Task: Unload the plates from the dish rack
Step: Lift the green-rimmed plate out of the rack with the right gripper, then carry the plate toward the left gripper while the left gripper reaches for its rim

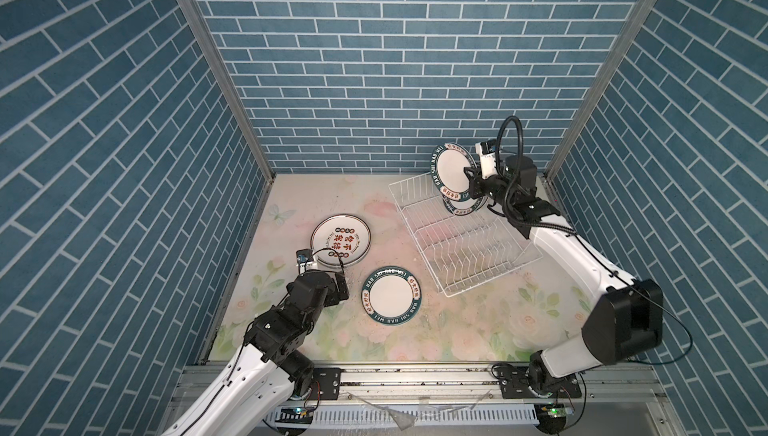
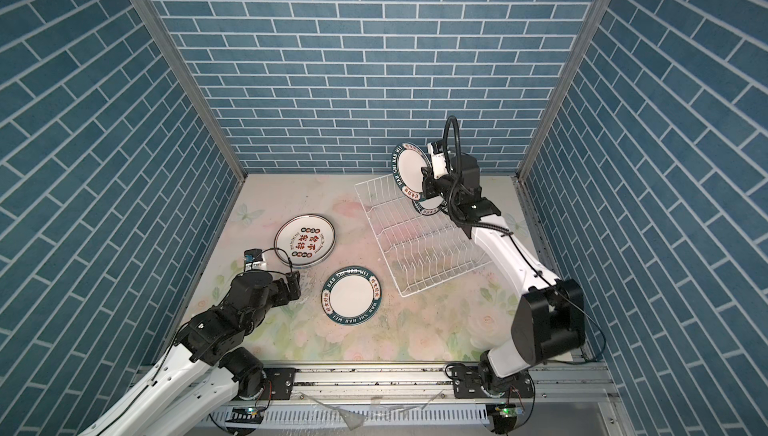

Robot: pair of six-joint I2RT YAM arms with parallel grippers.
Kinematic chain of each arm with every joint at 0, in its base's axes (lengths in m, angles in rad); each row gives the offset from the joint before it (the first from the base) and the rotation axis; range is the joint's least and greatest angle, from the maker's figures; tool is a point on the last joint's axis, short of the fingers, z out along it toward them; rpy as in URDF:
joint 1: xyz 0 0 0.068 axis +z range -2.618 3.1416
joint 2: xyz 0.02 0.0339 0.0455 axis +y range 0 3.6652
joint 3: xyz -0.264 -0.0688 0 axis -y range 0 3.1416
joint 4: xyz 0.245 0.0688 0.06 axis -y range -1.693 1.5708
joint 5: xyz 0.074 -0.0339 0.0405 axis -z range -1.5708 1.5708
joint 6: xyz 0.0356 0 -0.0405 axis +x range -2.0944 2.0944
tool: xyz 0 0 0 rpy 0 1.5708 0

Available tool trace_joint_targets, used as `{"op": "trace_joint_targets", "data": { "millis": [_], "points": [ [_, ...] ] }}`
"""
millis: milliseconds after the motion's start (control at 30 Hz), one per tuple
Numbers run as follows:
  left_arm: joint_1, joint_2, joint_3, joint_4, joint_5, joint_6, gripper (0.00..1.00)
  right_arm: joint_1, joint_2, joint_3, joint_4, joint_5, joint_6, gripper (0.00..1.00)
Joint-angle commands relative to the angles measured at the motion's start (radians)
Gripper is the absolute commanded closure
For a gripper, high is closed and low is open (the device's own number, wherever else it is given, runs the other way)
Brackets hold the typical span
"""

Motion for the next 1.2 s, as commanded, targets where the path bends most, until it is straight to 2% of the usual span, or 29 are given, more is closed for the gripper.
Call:
{"op": "trace_joint_targets", "data": {
  "millis": [0,100,233,433,567,667,867,1167],
  "points": [
    [-0.003,0.008,0.012,-0.037,-0.03,0.019,0.01,0.013,-0.112,-0.187,0.279,0.0,0.154,1.0],
    [-0.003,0.021,0.022,-0.04,-0.017,0.032,0.01,0.025,-0.195,-0.342,0.437,-0.001,0.277,1.0],
    [-0.005,-0.01,-0.009,0.028,0.05,0.075,0.01,0.052,-0.282,-0.465,0.489,0.02,0.393,1.0],
    [-0.003,-0.069,-0.036,0.058,0.067,0.078,0.01,0.102,-0.434,-0.546,0.28,0.022,0.587,1.0],
    [-0.003,-0.087,-0.064,0.117,0.124,0.067,0.01,0.127,-0.469,-0.57,0.16,-0.033,0.714,1.0],
    [-0.004,-0.079,-0.067,0.132,0.143,0.044,0.01,0.143,-0.457,-0.588,0.15,-0.086,0.767,1.0],
    [-0.004,-0.009,-0.014,0.067,0.119,0.028,0.01,0.221,-0.357,-0.571,0.161,-0.129,0.772,1.0],
    [-0.004,0.029,-0.019,0.155,0.277,0.062,0.01,0.31,-0.182,-0.526,0.249,-0.149,0.798,1.0]
  ]
}}
